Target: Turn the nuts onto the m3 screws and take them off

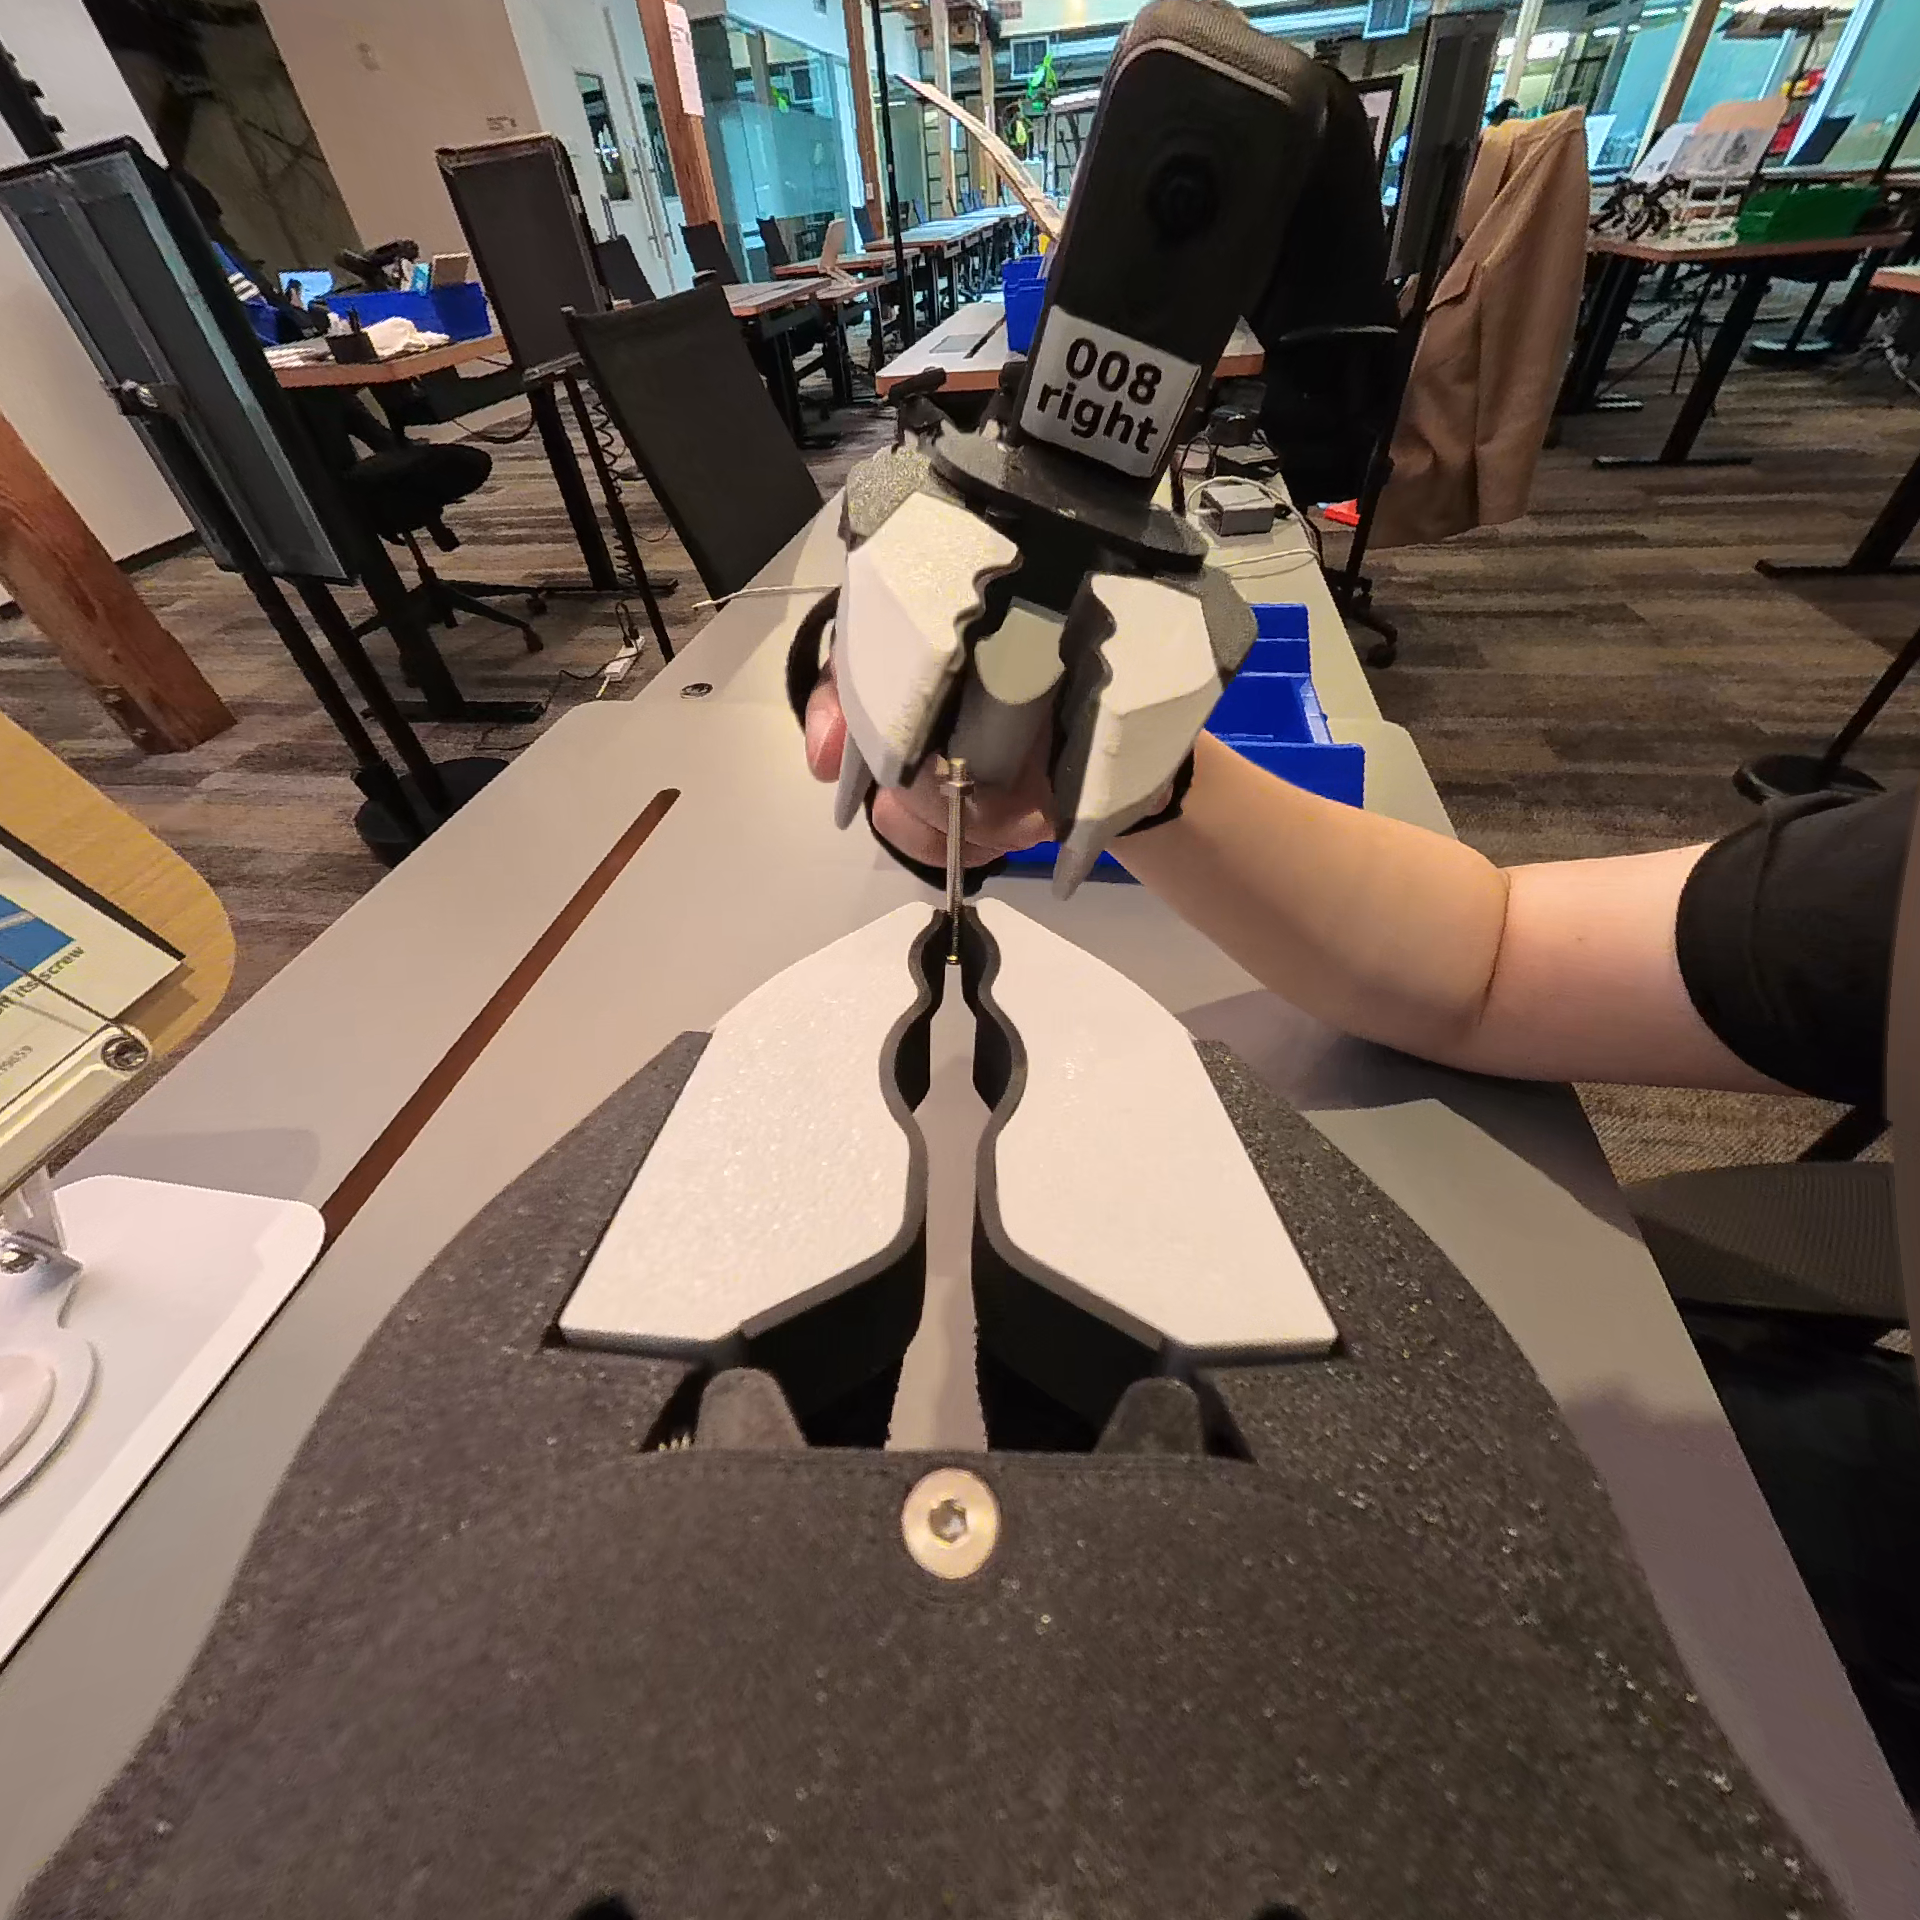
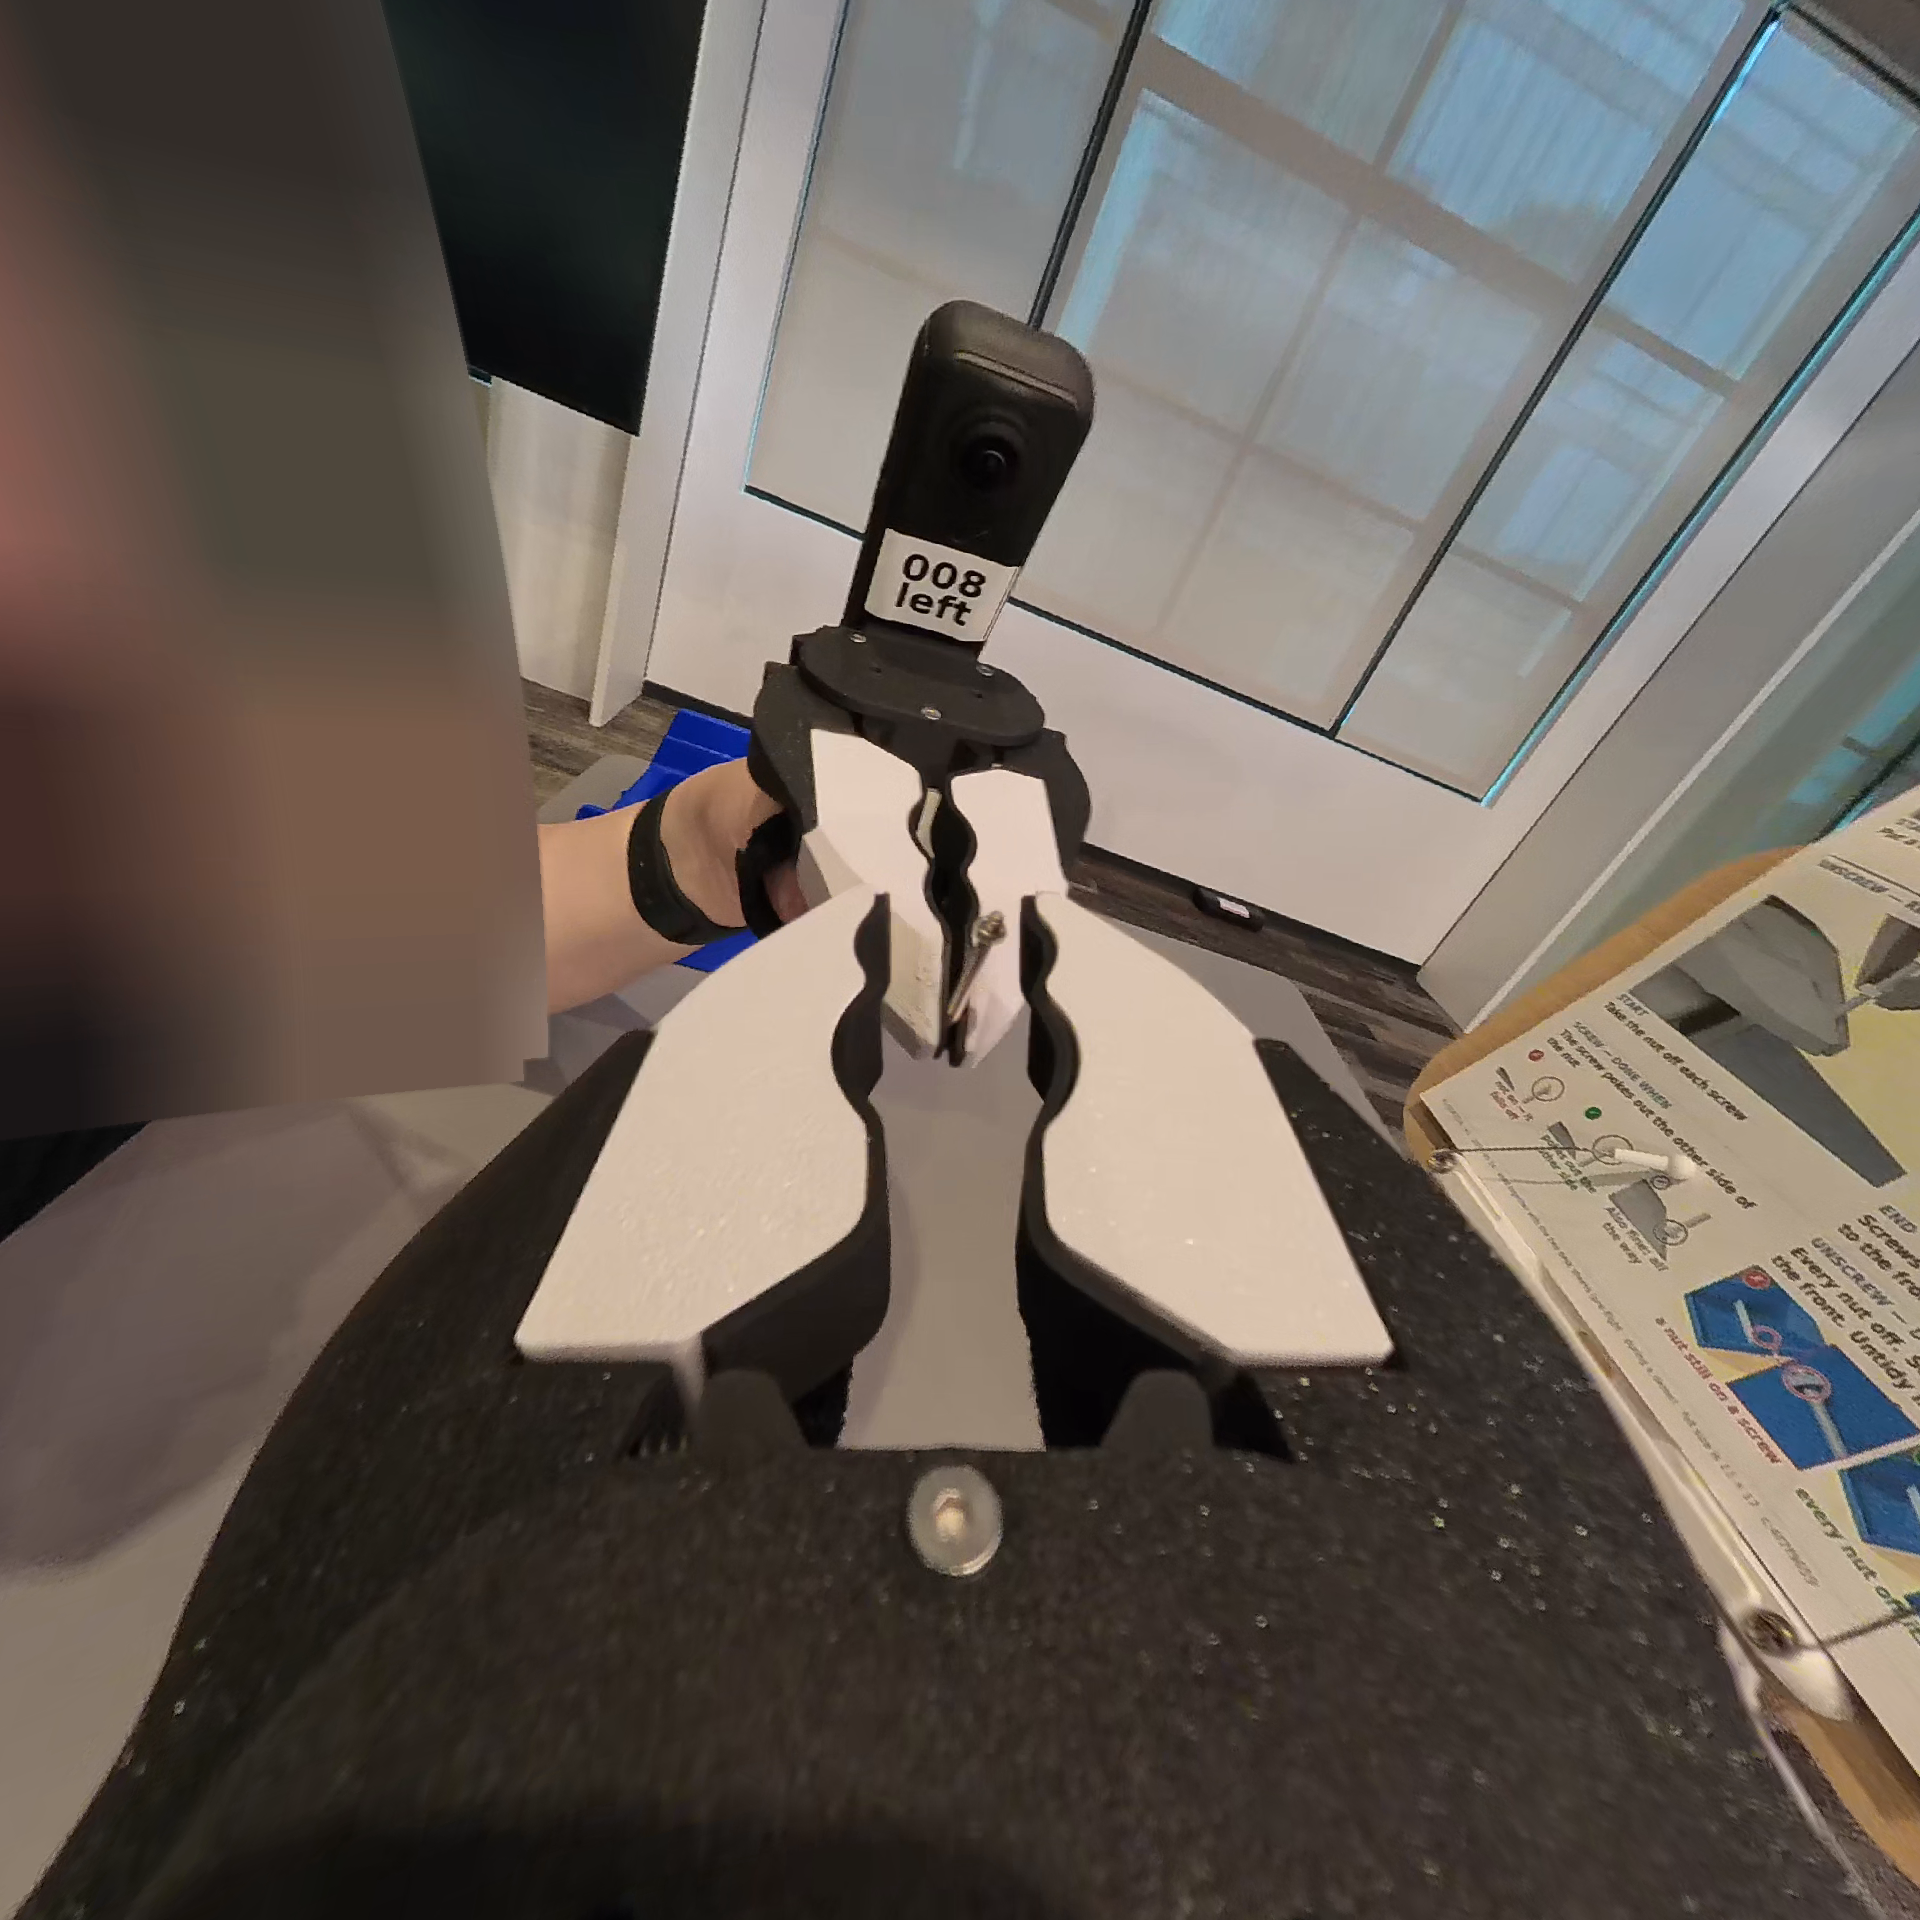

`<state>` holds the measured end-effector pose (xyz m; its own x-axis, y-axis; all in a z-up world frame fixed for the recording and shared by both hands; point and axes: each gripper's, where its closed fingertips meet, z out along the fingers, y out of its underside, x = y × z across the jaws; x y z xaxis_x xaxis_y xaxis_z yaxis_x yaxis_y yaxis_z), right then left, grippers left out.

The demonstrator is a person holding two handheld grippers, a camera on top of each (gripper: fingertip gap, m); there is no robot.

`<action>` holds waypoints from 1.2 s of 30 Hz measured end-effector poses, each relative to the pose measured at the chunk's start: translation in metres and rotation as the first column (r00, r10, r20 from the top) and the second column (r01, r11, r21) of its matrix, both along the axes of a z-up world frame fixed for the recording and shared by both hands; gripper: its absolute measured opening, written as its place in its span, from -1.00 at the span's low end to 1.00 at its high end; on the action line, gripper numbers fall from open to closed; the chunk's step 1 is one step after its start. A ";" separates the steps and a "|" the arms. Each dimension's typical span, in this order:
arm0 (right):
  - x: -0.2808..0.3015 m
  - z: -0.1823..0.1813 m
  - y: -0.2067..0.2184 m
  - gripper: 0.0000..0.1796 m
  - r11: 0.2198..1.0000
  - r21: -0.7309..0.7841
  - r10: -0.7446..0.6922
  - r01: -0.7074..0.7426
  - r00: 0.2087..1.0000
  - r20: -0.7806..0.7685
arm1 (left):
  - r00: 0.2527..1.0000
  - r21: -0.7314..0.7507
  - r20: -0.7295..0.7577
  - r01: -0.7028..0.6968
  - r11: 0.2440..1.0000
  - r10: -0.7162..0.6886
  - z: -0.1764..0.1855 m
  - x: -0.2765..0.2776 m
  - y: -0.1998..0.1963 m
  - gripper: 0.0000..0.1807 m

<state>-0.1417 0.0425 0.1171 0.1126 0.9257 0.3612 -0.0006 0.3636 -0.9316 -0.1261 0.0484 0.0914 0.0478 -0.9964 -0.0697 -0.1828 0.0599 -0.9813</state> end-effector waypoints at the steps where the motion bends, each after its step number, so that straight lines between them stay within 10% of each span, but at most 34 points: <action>1: -0.001 -0.001 -0.002 -0.74 1.000 -0.002 0.012 -0.011 1.000 0.010 | 1.000 0.000 -0.001 -0.001 1.000 0.001 0.000 0.000 0.000 -0.98; 36: 0.001 0.002 0.003 -0.72 1.000 0.007 -0.020 0.020 1.000 -0.016 | 1.000 -0.004 0.009 -0.014 1.000 0.014 0.003 -0.004 0.004 -0.98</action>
<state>-0.1410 0.0451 0.1191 0.1366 0.9208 0.3654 -0.0082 0.3699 -0.9290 -0.1303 0.0519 0.0941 0.0624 -0.9959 -0.0651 -0.1744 0.0533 -0.9832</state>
